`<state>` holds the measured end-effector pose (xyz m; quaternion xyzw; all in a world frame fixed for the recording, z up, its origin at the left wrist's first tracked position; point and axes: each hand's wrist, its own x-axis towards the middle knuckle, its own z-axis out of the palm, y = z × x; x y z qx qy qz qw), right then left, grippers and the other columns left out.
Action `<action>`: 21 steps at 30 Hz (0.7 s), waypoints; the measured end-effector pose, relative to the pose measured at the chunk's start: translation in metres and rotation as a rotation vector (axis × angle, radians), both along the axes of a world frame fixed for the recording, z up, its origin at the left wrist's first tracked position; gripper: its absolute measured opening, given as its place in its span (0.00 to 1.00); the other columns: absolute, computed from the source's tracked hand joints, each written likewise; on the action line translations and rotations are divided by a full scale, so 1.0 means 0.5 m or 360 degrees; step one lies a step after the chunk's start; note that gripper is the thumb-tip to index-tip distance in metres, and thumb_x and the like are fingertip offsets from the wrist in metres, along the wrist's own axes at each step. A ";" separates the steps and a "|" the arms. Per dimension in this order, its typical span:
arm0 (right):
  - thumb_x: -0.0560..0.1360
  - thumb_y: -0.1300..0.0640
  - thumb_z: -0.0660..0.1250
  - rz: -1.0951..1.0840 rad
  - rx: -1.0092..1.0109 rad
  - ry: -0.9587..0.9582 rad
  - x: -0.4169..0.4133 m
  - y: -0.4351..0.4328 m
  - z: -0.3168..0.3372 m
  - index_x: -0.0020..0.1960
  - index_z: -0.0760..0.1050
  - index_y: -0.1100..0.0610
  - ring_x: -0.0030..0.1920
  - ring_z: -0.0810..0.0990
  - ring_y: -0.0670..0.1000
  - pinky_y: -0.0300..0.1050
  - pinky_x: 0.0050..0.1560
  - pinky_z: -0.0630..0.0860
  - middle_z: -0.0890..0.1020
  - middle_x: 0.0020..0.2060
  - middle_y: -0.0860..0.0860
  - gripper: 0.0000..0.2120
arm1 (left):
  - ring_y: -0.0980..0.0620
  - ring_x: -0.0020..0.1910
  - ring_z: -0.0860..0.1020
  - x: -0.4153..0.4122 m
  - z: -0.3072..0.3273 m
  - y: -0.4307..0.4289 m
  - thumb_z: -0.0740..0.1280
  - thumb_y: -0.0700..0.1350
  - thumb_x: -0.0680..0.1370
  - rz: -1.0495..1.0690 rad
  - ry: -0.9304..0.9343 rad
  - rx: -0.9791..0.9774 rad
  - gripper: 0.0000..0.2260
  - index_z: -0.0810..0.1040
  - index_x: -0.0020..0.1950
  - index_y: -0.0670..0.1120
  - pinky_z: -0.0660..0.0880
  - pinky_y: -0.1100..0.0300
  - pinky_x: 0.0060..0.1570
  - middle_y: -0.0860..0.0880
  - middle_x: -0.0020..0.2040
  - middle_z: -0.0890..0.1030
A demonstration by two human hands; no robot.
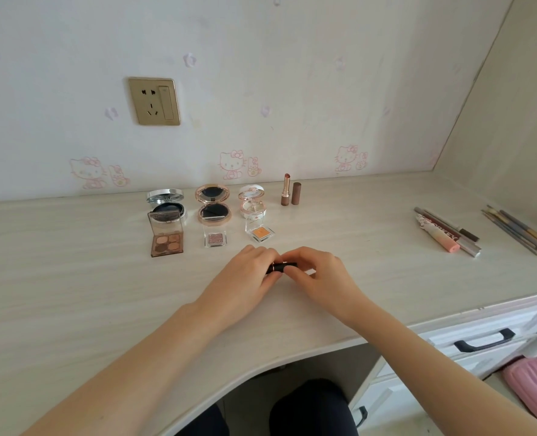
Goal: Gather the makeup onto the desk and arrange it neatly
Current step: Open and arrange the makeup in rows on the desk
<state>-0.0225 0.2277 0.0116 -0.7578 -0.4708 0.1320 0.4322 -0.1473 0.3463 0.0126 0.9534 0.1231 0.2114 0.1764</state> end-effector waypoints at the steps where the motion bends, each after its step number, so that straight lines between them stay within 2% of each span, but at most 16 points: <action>1: 0.76 0.59 0.67 0.0005 -0.0012 -0.0057 -0.001 0.000 0.002 0.54 0.81 0.51 0.47 0.80 0.39 0.24 0.46 0.70 0.84 0.45 0.42 0.09 | 0.53 0.52 0.71 -0.001 0.001 -0.001 0.62 0.47 0.80 0.0006 0.0011 -0.0009 0.08 0.74 0.57 0.46 0.68 0.60 0.51 0.51 0.51 0.77; 5: 0.76 0.59 0.67 0.0033 0.0005 -0.0268 -0.003 -0.001 0.007 0.54 0.81 0.52 0.44 0.78 0.40 0.24 0.45 0.69 0.83 0.44 0.44 0.09 | 0.51 0.53 0.72 -0.005 0.005 -0.011 0.58 0.47 0.82 0.0072 0.0078 -0.0043 0.09 0.72 0.59 0.45 0.68 0.59 0.51 0.49 0.52 0.75; 8: 0.77 0.58 0.66 0.0098 0.0017 -0.0431 -0.005 -0.003 0.012 0.55 0.81 0.54 0.43 0.77 0.40 0.25 0.45 0.69 0.84 0.45 0.45 0.08 | 0.49 0.51 0.71 -0.004 0.003 -0.009 0.54 0.48 0.83 0.0060 0.0133 0.0287 0.11 0.72 0.57 0.45 0.69 0.55 0.51 0.48 0.51 0.75; 11: 0.78 0.57 0.65 0.0137 -0.0027 -0.0514 -0.004 -0.005 0.016 0.55 0.80 0.55 0.41 0.76 0.40 0.25 0.44 0.68 0.84 0.45 0.46 0.09 | 0.47 0.42 0.72 -0.003 -0.003 -0.002 0.49 0.50 0.81 0.0017 0.0152 0.0586 0.16 0.74 0.50 0.45 0.71 0.52 0.41 0.48 0.42 0.76; 14: 0.79 0.57 0.64 0.0197 -0.0083 -0.0520 -0.003 -0.007 0.020 0.55 0.80 0.55 0.44 0.77 0.43 0.26 0.44 0.69 0.83 0.46 0.46 0.09 | 0.48 0.35 0.71 -0.006 -0.005 0.002 0.50 0.51 0.80 0.0021 0.0127 0.0686 0.16 0.73 0.44 0.45 0.68 0.55 0.33 0.49 0.34 0.75; 18: 0.79 0.57 0.62 0.0275 -0.0151 -0.0498 -0.002 -0.011 0.025 0.56 0.79 0.55 0.44 0.75 0.41 0.25 0.45 0.68 0.83 0.47 0.46 0.09 | 0.49 0.39 0.69 -0.013 0.002 -0.002 0.47 0.55 0.81 -0.0042 0.0200 0.0592 0.19 0.72 0.48 0.45 0.65 0.57 0.38 0.49 0.37 0.75; 21: 0.79 0.57 0.61 0.0297 -0.0171 -0.0506 -0.001 -0.013 0.027 0.56 0.79 0.54 0.44 0.75 0.40 0.25 0.45 0.68 0.82 0.48 0.45 0.09 | 0.50 0.42 0.67 -0.019 0.010 -0.008 0.50 0.55 0.82 -0.0009 0.0277 0.0398 0.17 0.71 0.51 0.44 0.65 0.57 0.41 0.48 0.40 0.73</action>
